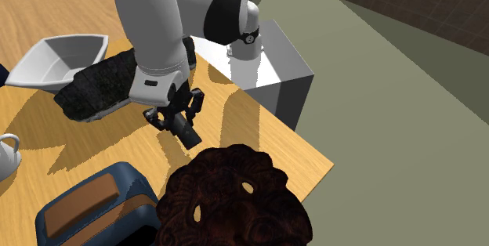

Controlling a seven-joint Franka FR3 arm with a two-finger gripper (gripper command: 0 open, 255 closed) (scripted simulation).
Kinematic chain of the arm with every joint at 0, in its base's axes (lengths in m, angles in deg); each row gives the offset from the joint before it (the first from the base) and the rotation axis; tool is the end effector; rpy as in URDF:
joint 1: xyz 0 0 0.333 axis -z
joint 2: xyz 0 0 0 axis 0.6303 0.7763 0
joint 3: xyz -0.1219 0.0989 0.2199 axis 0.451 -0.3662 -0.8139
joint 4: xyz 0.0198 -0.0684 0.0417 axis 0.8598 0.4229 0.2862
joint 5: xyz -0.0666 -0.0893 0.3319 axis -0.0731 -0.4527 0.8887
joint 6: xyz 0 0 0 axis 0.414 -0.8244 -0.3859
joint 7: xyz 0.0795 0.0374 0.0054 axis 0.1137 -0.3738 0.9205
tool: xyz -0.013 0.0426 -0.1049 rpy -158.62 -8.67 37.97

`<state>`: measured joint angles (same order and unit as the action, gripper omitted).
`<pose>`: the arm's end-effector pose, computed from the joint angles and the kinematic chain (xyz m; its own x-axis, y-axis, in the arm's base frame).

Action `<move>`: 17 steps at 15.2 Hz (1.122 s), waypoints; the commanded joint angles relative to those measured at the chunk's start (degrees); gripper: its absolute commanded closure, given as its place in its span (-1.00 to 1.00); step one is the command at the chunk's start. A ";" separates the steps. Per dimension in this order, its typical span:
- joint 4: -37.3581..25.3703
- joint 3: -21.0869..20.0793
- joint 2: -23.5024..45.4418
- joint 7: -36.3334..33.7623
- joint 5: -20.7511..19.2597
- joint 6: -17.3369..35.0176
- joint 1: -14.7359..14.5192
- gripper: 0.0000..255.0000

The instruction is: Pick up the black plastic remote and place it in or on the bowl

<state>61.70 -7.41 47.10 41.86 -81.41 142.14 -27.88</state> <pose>0.4634 -0.2973 0.3408 0.9323 0.3617 0.0100 0.3597 -0.9295 0.0818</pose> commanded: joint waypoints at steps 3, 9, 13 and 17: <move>-1.35 0.18 -1.61 -0.50 -0.82 -2.86 -0.23 1.00; -3.79 0.36 -3.57 -1.01 -1.76 -7.11 -0.45 1.00; -5.66 0.42 -4.64 -1.26 -2.25 -9.98 -0.56 1.00; -7.75 0.45 -5.53 -1.45 -2.64 -12.89 -0.64 1.00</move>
<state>54.72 -6.94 41.59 40.47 -84.03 130.05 -28.49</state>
